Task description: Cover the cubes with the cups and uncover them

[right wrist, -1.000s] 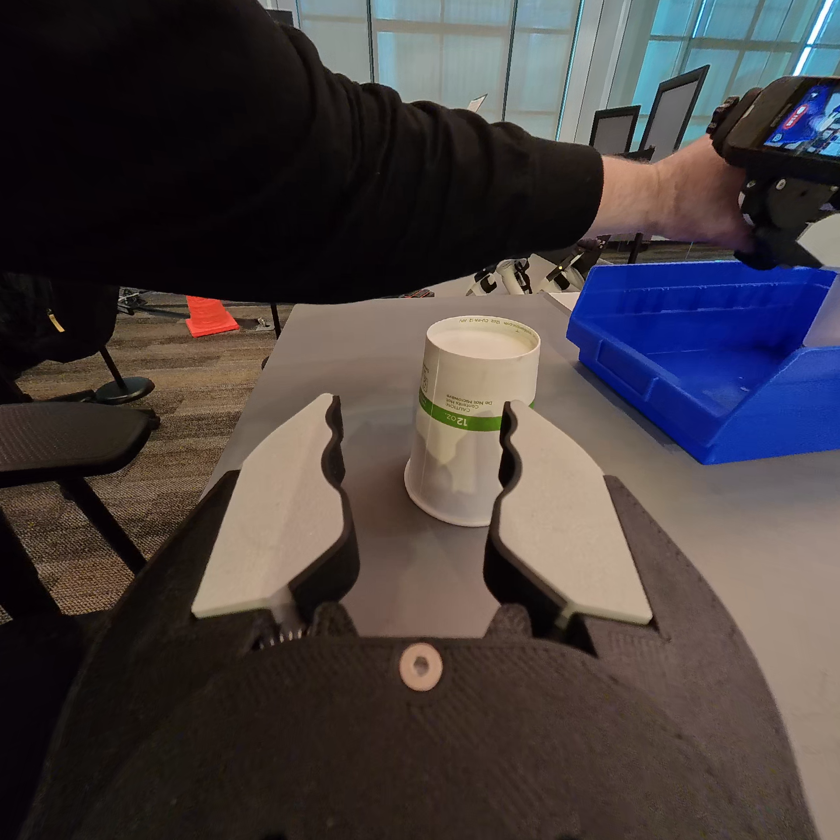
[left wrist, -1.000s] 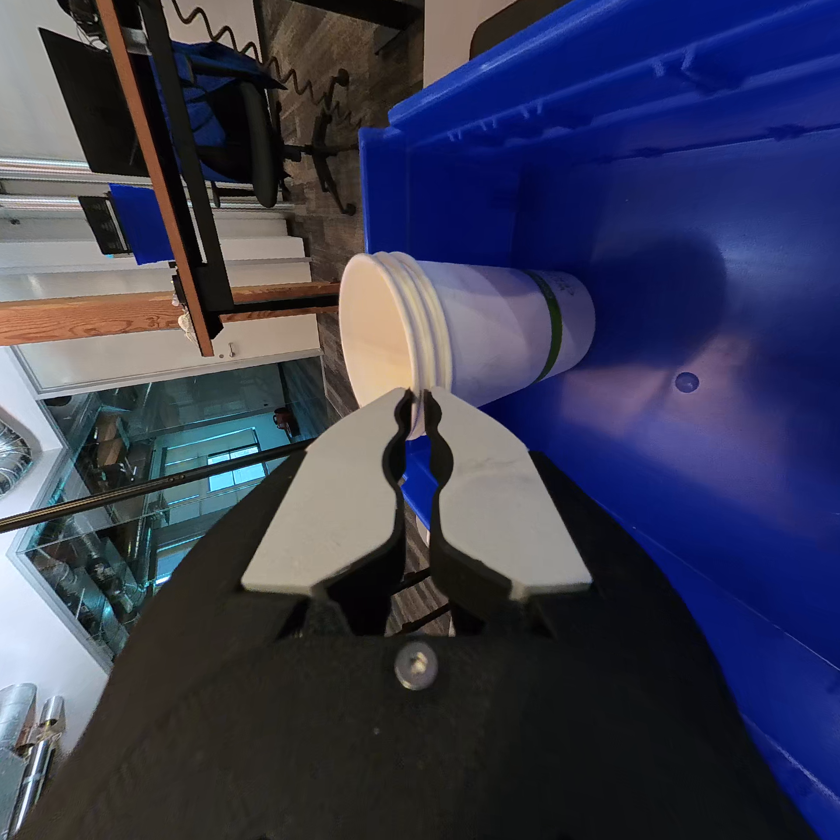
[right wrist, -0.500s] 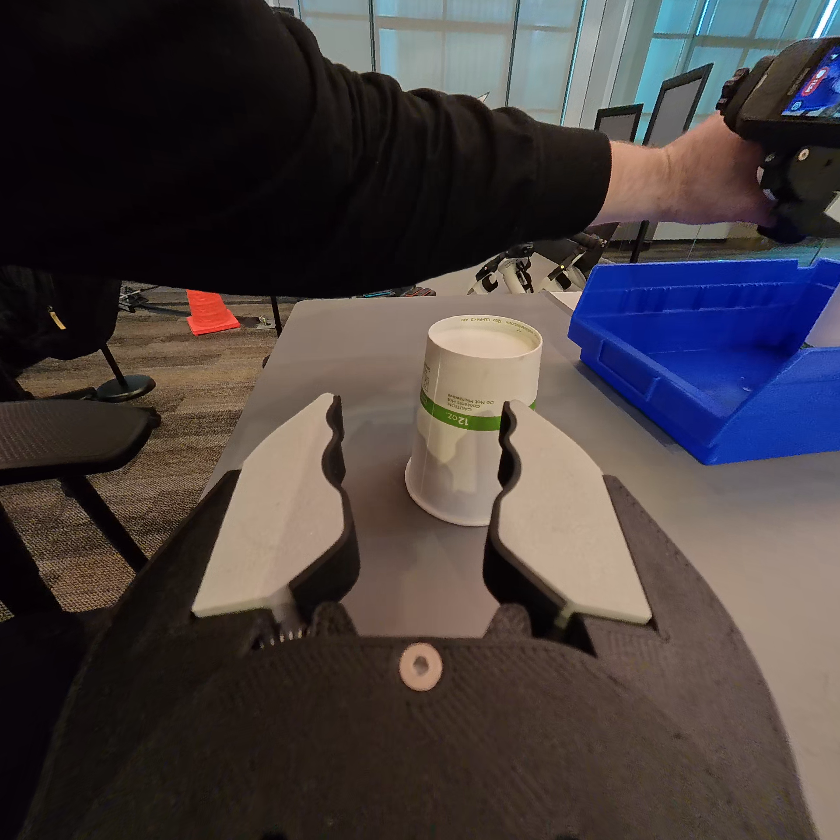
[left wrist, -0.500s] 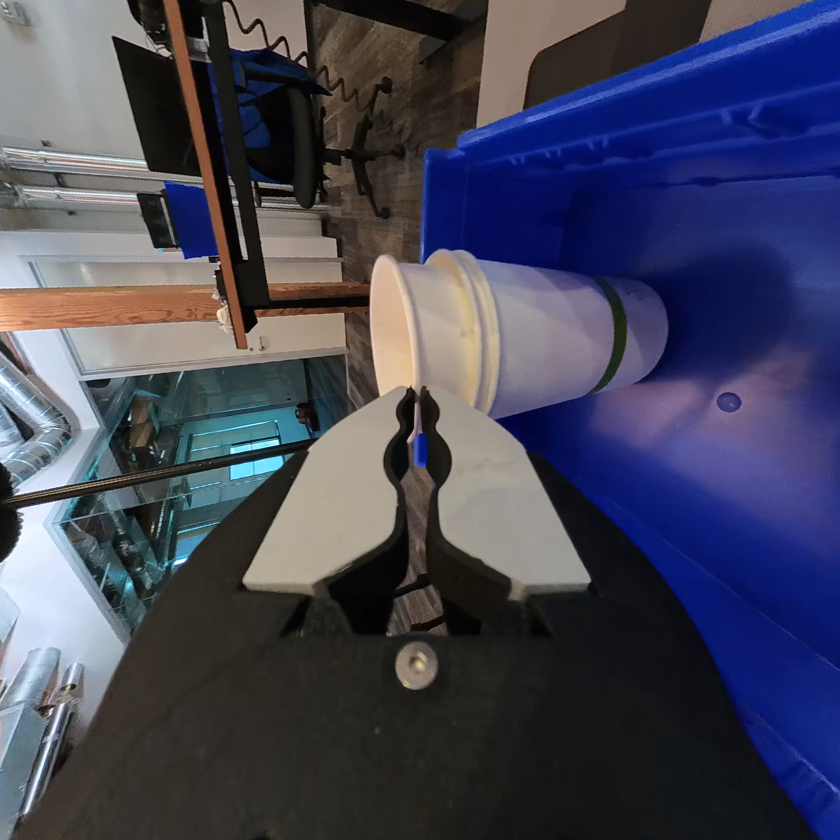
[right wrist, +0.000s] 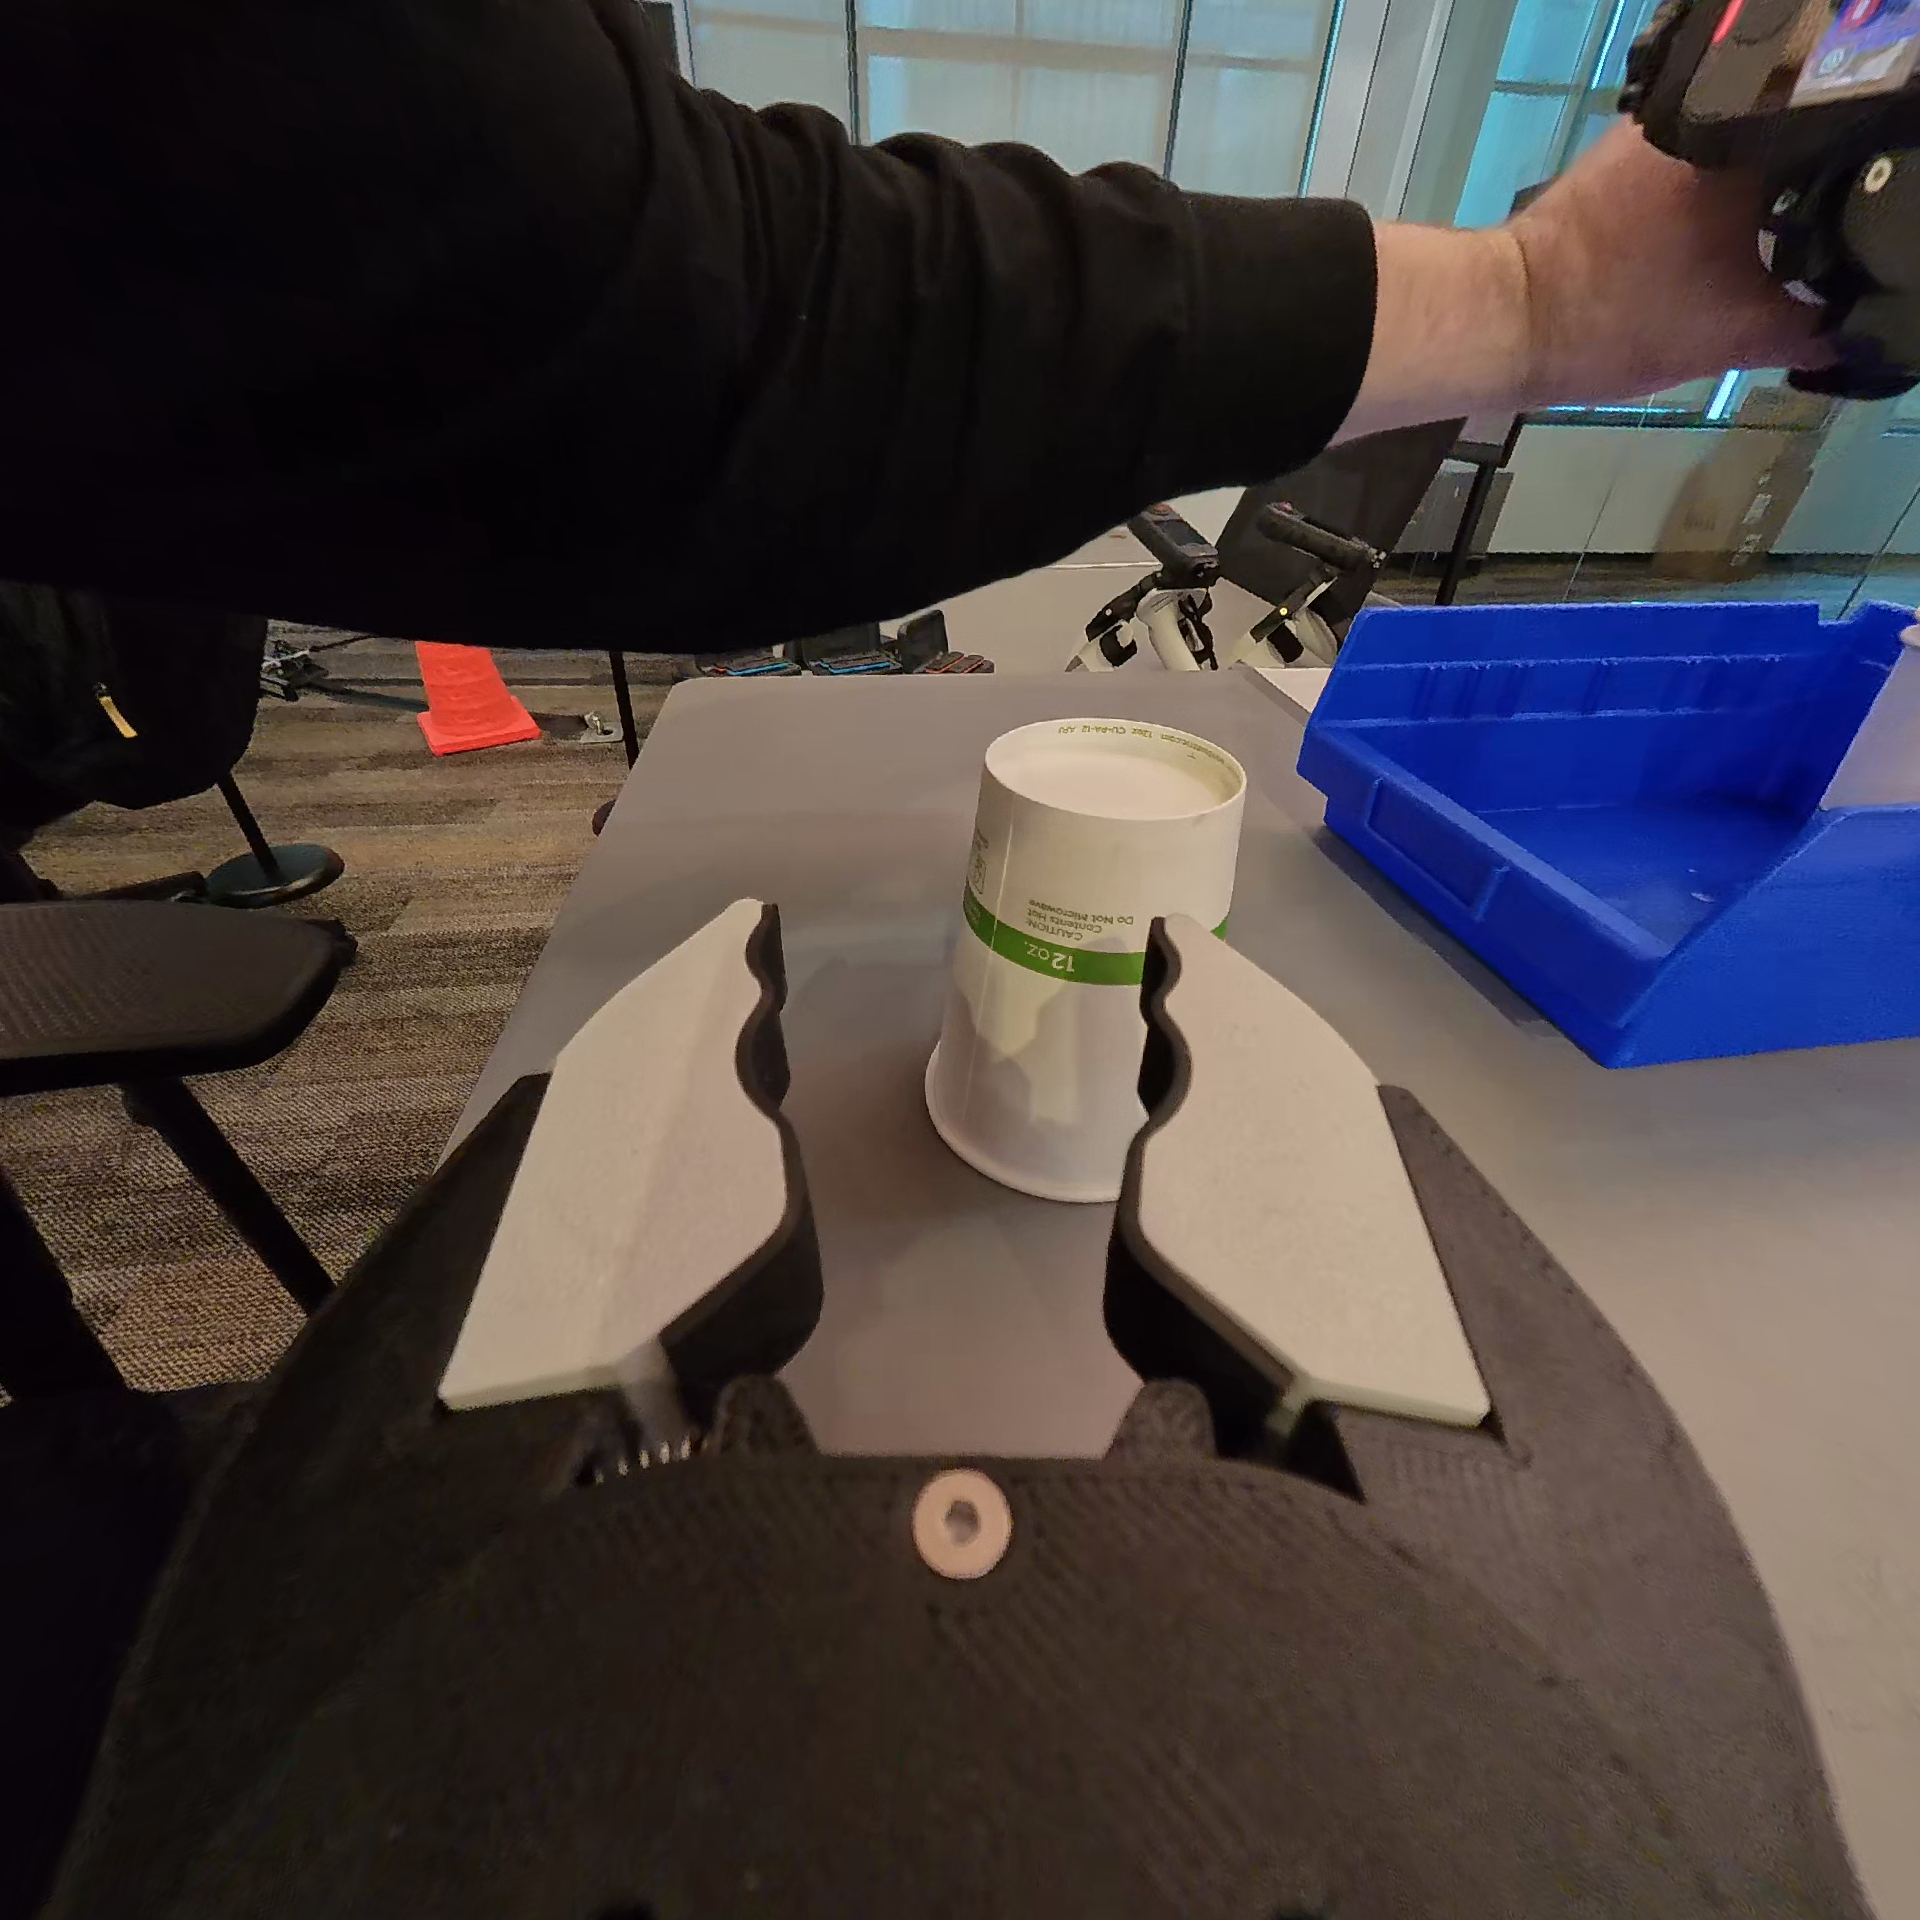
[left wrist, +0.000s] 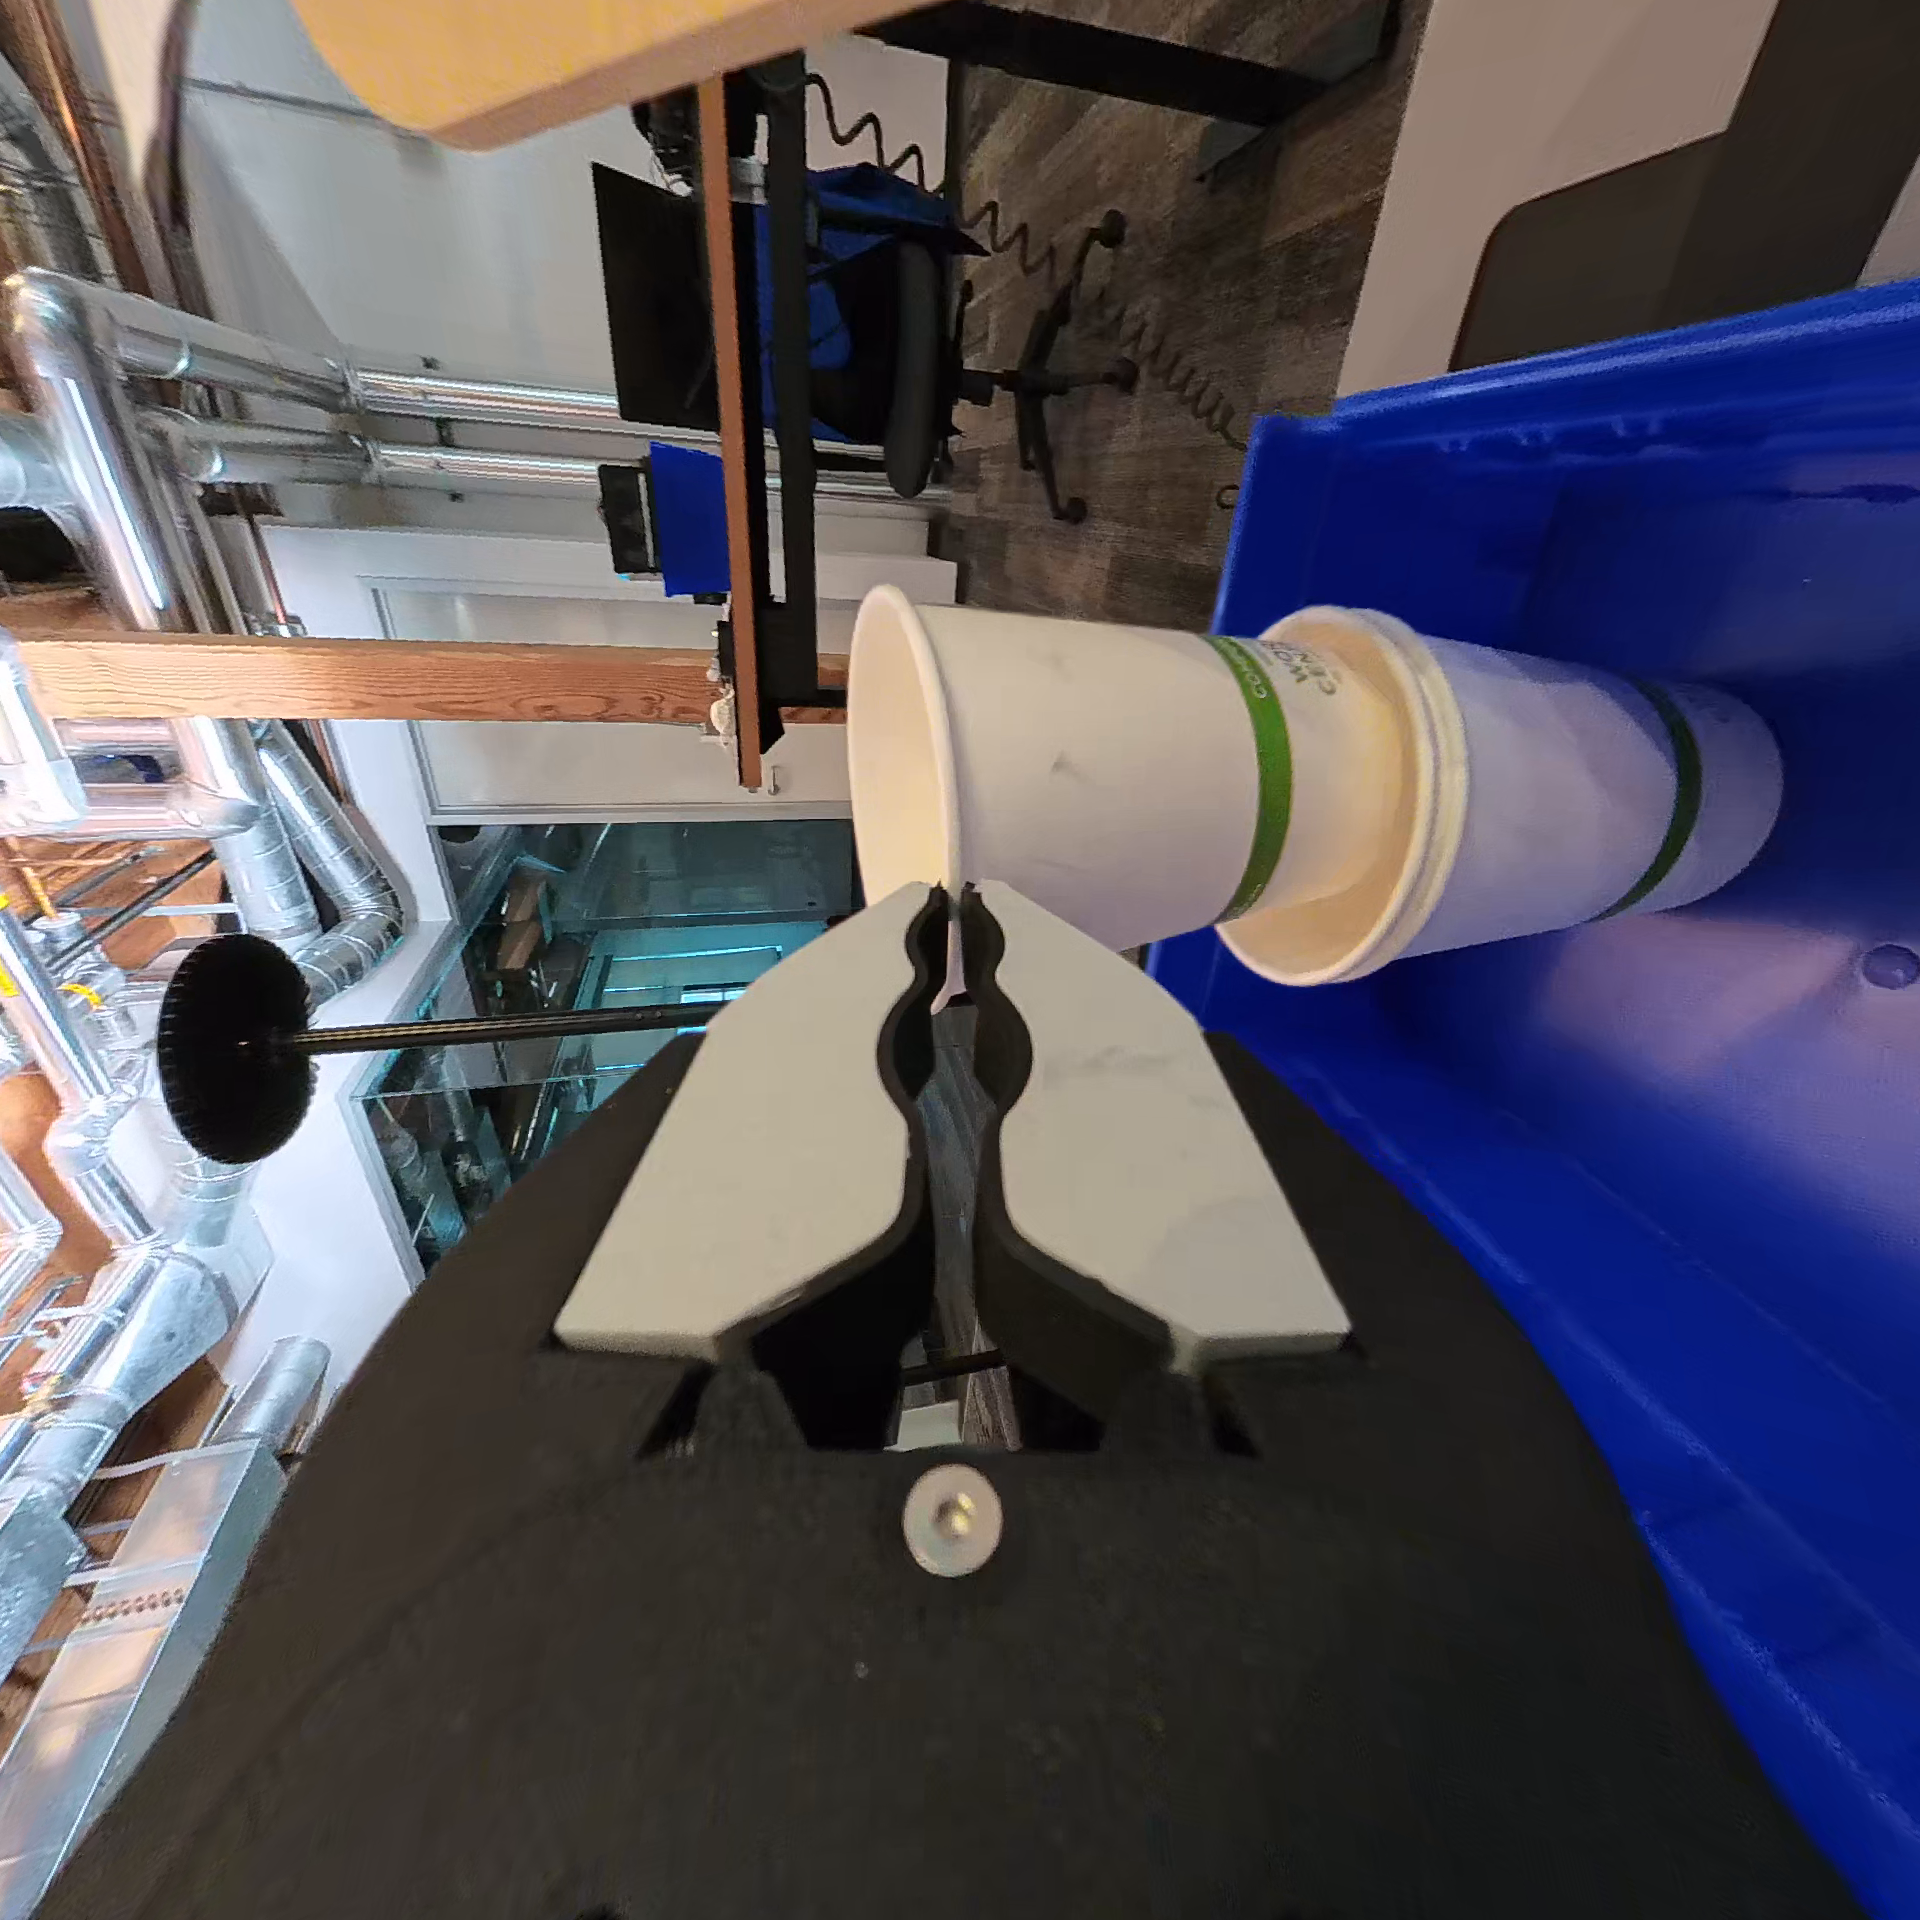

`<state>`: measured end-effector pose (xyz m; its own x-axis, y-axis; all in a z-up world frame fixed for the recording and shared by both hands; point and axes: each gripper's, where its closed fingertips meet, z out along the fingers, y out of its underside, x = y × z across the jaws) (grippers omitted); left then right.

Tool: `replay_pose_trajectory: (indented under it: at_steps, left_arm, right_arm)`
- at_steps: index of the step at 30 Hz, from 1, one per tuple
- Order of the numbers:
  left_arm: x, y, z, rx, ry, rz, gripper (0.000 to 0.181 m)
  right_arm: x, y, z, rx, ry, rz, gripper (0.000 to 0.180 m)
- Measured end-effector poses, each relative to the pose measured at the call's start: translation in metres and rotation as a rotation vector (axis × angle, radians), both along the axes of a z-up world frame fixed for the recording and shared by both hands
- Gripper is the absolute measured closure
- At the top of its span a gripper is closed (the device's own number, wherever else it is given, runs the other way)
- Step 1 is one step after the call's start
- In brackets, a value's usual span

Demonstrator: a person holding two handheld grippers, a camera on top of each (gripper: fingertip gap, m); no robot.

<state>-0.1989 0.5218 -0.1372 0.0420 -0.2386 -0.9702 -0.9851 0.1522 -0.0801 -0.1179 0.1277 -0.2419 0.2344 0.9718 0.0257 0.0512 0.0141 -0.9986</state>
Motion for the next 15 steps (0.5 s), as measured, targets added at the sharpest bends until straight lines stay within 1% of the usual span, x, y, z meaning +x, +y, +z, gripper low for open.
replay_pose_trajectory:
  at_steps: [7,15]
  left_arm:
    - [0.002,-0.016,0.033,0.066,-0.015,-0.003,0.178]
    - [0.003,-0.053,0.07,0.107,-0.083,-0.013,0.178]
  right_arm:
    - [-0.001,0.0,0.0,0.008,-0.004,-0.002,0.113]
    - [-0.001,-0.001,0.0,0.019,-0.006,-0.008,0.113]
